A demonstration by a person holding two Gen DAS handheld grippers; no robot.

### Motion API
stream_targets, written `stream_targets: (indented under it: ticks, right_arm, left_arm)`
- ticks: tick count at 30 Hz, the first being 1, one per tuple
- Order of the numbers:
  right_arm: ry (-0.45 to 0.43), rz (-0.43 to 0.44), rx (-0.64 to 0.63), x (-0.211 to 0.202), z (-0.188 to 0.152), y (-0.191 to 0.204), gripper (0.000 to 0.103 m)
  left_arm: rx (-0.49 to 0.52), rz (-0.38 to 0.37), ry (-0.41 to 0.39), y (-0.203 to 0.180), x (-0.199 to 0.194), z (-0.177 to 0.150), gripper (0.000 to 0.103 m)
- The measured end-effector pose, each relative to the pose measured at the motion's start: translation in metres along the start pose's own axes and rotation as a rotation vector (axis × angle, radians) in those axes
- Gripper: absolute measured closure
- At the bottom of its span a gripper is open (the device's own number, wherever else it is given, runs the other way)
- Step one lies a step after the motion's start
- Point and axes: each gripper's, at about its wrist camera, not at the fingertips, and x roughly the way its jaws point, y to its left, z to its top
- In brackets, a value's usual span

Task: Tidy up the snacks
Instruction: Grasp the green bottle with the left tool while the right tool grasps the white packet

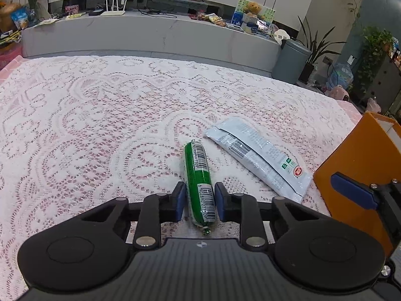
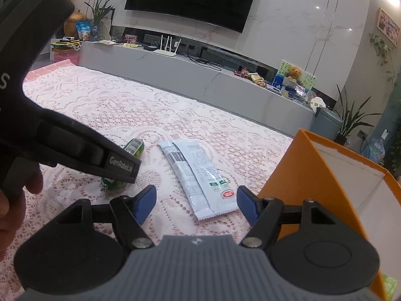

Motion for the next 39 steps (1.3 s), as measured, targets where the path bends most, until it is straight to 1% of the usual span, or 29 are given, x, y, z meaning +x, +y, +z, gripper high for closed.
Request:
stream_targets:
  ticks: [2, 6, 9, 12, 15, 16, 17, 20, 22, 23, 24, 25, 30, 33, 37, 39]
  right_arm:
    - [0.001, -0.002, 0.012, 0.003, 0.0, 0.0, 0.036]
    - [0.018, -0.002, 0.039, 0.011, 0.0, 0.0, 0.049]
    - [0.025, 0.004, 0.049, 0.015, -0.001, -0.002, 0.053]
    - [0.038, 0.006, 0.069, 0.019, -0.004, -0.006, 0.055]
    - [0.072, 0.013, 0.101, 0.026, -0.006, -0.013, 0.059]
    - [0.086, 0.012, 0.111, 0.029, -0.006, -0.014, 0.061]
    - [0.099, 0.014, 0.124, 0.031, -0.007, -0.016, 0.065]
    - [0.118, 0.035, 0.175, 0.033, -0.008, -0.021, 0.067]
    - [0.122, 0.048, 0.182, 0.033, -0.007, -0.02, 0.08]
    - [0.125, 0.058, 0.182, 0.033, -0.007, -0.02, 0.096]
    - [0.128, 0.065, 0.179, 0.033, -0.007, -0.019, 0.102]
    - [0.128, 0.066, 0.172, 0.033, -0.007, -0.018, 0.103]
    - [0.099, 0.076, 0.168, 0.024, -0.003, -0.017, 0.103]
    - [0.06, 0.096, 0.163, 0.008, 0.003, -0.015, 0.103]
    - [0.007, 0.137, 0.126, -0.018, 0.009, -0.004, 0.103]
    - [-0.005, 0.132, 0.088, -0.025, 0.009, 0.001, 0.103]
  left_arm:
    - [-0.001, -0.002, 0.0, 0.002, -0.001, 0.0, 0.077]
    - [0.011, 0.011, -0.012, 0.002, -0.009, -0.001, 0.079]
    - [-0.008, 0.016, -0.014, 0.007, -0.018, 0.002, 0.079]
    - [-0.043, 0.016, -0.023, 0.013, -0.029, 0.002, 0.079]
    - [-0.049, 0.01, -0.023, 0.014, -0.04, -0.004, 0.079]
    - [-0.047, 0.012, -0.021, 0.014, -0.043, -0.007, 0.079]
    - [-0.046, 0.013, -0.016, 0.013, -0.046, -0.009, 0.079]
    - [-0.048, 0.018, 0.01, 0.013, -0.046, -0.012, 0.079]
    - [-0.051, 0.025, 0.018, 0.014, -0.044, -0.013, 0.079]
    - [-0.054, 0.028, 0.021, 0.015, -0.044, -0.013, 0.079]
    - [-0.055, 0.031, 0.022, 0.016, -0.044, -0.014, 0.079]
    - [-0.057, 0.034, 0.021, 0.016, -0.046, -0.014, 0.079]
    - [-0.074, 0.042, 0.023, 0.02, -0.057, -0.016, 0.079]
    - [-0.085, 0.056, 0.028, 0.021, -0.065, -0.018, 0.079]
    - [-0.104, 0.067, 0.046, 0.025, -0.073, -0.028, 0.079]
    - [-0.101, 0.082, 0.049, 0.027, -0.075, -0.03, 0.079]
